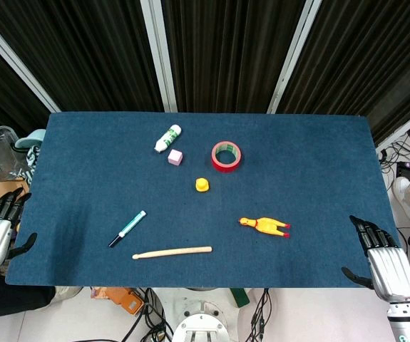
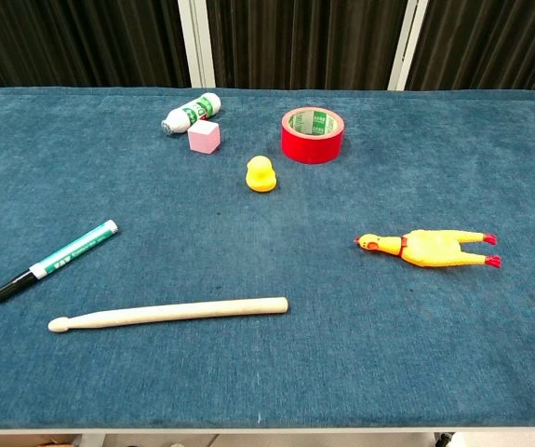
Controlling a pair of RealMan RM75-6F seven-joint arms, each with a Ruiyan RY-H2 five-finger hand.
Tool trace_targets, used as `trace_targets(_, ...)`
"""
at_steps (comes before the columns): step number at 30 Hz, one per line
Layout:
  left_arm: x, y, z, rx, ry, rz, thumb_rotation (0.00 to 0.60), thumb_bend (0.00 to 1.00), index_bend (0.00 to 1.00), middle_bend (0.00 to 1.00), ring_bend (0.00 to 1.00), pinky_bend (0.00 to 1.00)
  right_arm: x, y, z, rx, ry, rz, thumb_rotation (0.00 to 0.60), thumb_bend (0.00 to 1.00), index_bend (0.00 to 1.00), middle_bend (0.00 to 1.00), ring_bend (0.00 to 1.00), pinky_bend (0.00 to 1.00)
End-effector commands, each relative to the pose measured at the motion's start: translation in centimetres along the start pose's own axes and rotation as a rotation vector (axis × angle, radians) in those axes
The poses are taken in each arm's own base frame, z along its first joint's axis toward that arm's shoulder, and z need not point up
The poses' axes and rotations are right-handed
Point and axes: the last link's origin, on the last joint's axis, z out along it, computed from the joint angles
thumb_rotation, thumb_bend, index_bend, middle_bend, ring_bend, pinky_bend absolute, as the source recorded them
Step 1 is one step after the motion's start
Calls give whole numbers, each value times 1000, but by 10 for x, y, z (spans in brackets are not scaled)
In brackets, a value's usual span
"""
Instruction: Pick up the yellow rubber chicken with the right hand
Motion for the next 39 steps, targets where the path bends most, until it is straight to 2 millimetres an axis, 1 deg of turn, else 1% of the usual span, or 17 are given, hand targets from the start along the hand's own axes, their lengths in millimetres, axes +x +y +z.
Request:
trace_targets(1, 0, 0, 0, 0, 0, -1, 600, 300, 95, 0, 24, 182, 0, 0, 0, 0, 0, 0, 600, 184, 59, 211, 210, 282)
trace_targets(15, 0, 0, 0, 1, -2, 1, 600, 300, 95, 0, 24, 182, 0, 1, 1, -3, -3, 2, 600, 184, 59, 211, 210, 282)
trace_targets(20, -1, 2, -1, -4, 0, -1, 600, 300, 96, 0, 24, 182, -2, 1, 8, 19, -2, 8, 600, 184, 81, 211, 210, 282)
trace_targets(26, -1, 3, -2, -4, 6, 1, 600, 299, 96, 0, 24, 182, -13, -3, 26, 54, -47, 24, 600, 184, 93, 211, 210, 282)
trace_targets(29, 0, 2, -2, 2, 8, -2, 600, 299, 96, 0, 24, 182, -22, -8, 38, 72, -84, 7, 600, 184, 95, 211, 210, 282)
trace_targets(35, 0, 1, -2, 8, 7, -4, 600, 300, 96, 0, 24, 182, -38, -24, 68, 117, -136, -11, 600, 184, 109, 211, 220, 285)
trace_targets(39, 1, 0, -2, 9, 5, -4, 600, 300, 96, 0, 24, 182, -53, -35, 90, 130, -173, -34, 600, 184, 140, 213, 251, 288)
